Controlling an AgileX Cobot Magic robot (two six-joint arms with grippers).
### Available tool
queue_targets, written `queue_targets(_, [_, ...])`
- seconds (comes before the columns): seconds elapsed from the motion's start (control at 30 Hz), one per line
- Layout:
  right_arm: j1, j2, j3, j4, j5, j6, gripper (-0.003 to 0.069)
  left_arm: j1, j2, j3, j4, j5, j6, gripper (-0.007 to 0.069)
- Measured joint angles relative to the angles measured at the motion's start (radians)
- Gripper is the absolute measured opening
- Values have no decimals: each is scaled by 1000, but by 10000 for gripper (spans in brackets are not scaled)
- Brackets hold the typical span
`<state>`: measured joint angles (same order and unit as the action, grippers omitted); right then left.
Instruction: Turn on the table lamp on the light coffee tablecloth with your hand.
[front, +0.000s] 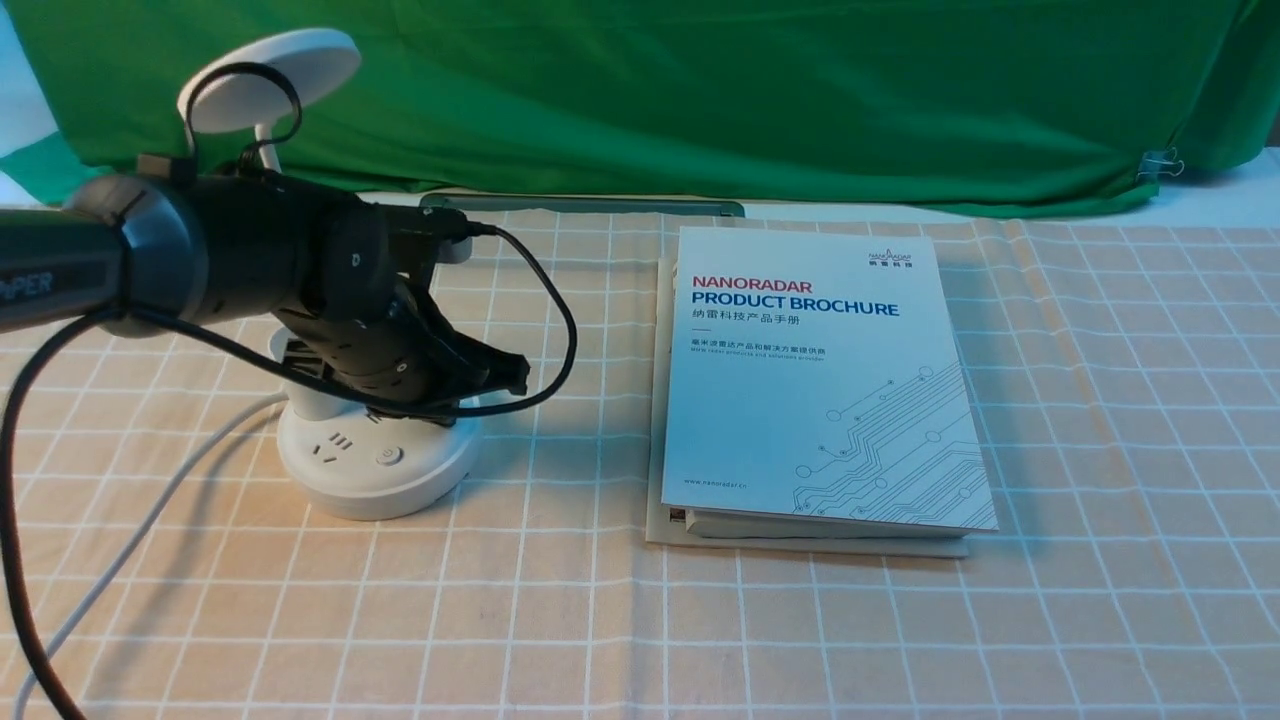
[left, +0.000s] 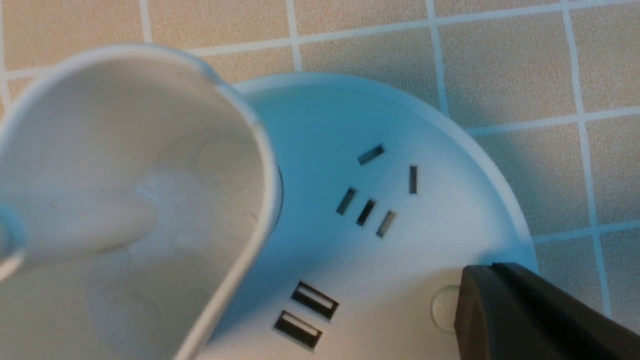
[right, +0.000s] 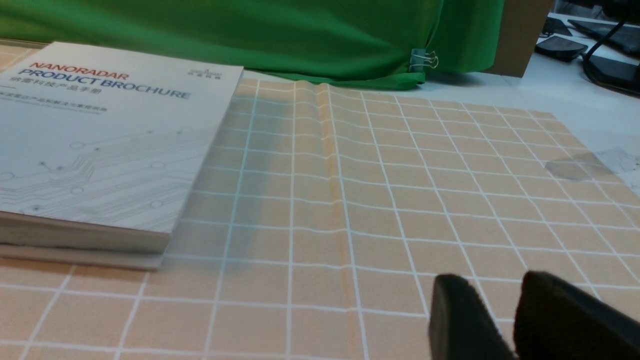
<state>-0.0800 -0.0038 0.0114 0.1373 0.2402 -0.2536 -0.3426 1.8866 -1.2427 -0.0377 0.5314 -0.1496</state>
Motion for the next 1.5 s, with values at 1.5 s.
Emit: queue_targets(1.5, [0,0,0,0,1,0,238,-66,-1687,966,-79,-462,406,0])
